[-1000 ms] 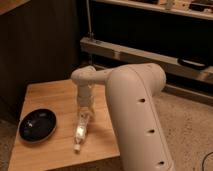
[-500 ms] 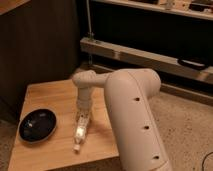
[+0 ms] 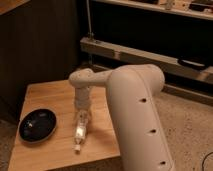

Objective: Place the bottle in the ceramic bowl

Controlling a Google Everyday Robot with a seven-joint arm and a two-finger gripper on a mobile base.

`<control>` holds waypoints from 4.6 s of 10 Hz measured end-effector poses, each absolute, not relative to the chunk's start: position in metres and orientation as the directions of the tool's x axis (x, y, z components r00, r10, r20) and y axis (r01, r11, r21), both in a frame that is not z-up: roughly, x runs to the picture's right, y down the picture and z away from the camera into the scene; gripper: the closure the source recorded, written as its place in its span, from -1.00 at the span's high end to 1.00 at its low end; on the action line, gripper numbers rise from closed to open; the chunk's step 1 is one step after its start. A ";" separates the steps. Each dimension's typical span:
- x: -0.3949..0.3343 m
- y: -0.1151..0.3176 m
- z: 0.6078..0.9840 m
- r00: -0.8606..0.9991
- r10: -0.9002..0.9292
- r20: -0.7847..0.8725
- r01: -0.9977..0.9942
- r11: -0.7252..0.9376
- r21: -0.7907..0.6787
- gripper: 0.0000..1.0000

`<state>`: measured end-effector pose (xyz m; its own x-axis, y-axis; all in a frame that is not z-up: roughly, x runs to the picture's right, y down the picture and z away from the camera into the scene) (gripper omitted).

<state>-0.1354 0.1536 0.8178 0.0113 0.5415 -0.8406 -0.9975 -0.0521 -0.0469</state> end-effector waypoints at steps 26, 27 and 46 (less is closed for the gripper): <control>-0.139 0.207 0.792 0.065 0.635 -0.770 -0.985 -0.081 -0.150 0.30; -0.139 0.207 0.792 0.065 0.635 -0.770 -0.985 -0.081 -0.150 0.30; -0.138 0.207 0.792 0.064 0.635 -0.770 -0.985 -0.082 -0.149 0.30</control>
